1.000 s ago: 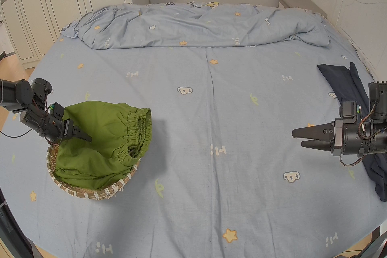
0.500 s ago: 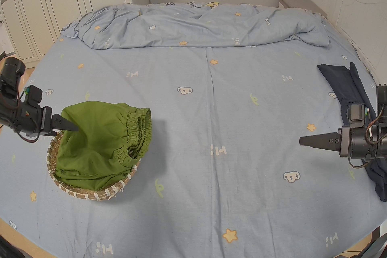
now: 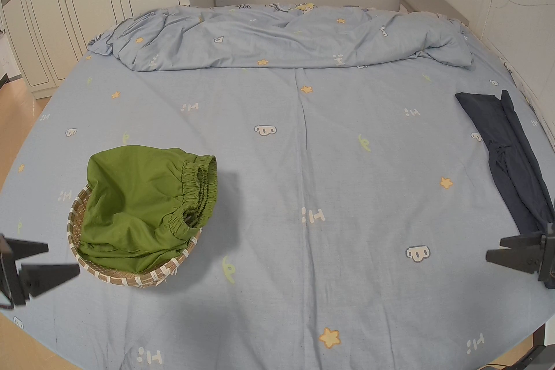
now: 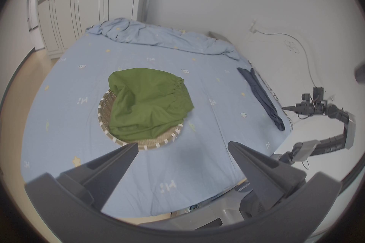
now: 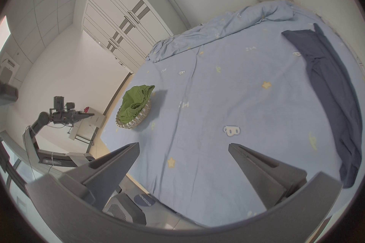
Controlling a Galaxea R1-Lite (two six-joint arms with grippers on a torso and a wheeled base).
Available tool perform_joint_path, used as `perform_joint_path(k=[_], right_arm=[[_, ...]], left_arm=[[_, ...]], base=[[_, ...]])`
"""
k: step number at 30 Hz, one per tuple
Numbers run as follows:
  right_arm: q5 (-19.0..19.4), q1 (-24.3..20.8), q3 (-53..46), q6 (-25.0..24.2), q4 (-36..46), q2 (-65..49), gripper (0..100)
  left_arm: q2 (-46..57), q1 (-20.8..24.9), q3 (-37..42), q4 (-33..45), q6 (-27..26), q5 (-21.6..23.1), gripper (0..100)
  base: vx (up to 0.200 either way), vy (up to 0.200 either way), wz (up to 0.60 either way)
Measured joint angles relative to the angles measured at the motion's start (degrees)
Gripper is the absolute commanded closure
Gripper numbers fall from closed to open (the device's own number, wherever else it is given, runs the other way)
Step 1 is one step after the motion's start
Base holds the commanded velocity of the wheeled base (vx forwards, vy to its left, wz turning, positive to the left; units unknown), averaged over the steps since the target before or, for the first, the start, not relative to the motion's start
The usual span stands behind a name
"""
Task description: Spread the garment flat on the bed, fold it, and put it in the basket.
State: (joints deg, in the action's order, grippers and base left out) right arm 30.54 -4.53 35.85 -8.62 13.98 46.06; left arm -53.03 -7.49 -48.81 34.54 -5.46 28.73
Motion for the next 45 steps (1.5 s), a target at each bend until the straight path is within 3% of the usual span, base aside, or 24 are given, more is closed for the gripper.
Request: perform_joint_path(k=[11,18,21,26,32,37,45], right_arm=[[-1.63,4.23,-4.77,2.28,13.71,-24.0,0],[-3.66,4.4,-13.89,3.89,16.48,-38.51,0],[-8.18,4.38,-18.13,4.9,12.26,-41.62,0],[-18.42,4.38,-24.66,5.5,-3.43,-43.97,0],[-28.55,4.38,-30.6,5.56,-14.85,-45.01,0],[-30.98,4.38,-33.32,6.84,-14.96,-45.29,0],[-31.57,4.38,-34.73,8.08,-14.71,-45.4,0]], left_arm=[[31.62,4.44,19.19,-0.05,0.76,0.39,0],[45.9,6.39,28.75,-0.51,1.08,-0.29,0],[48.85,6.8,30.46,-1.12,1.01,-2.71,0],[51.13,7.11,32.96,-6.53,3.08,-12.64,0],[52.09,7.28,39.83,-26.84,5.51,-22.99,0],[52.32,7.35,44.79,-36.41,5.75,-26.95,0],[52.41,7.44,47.6,-36.04,5.71,-29.14,0]], base=[[0.0,0.0,0.0],[0.0,0.0,0.0],[0.0,0.0,0.0],[0.0,0.0,0.0],[0.0,0.0,0.0],[0.0,0.0,0.0],[0.0,0.0,0.0]])
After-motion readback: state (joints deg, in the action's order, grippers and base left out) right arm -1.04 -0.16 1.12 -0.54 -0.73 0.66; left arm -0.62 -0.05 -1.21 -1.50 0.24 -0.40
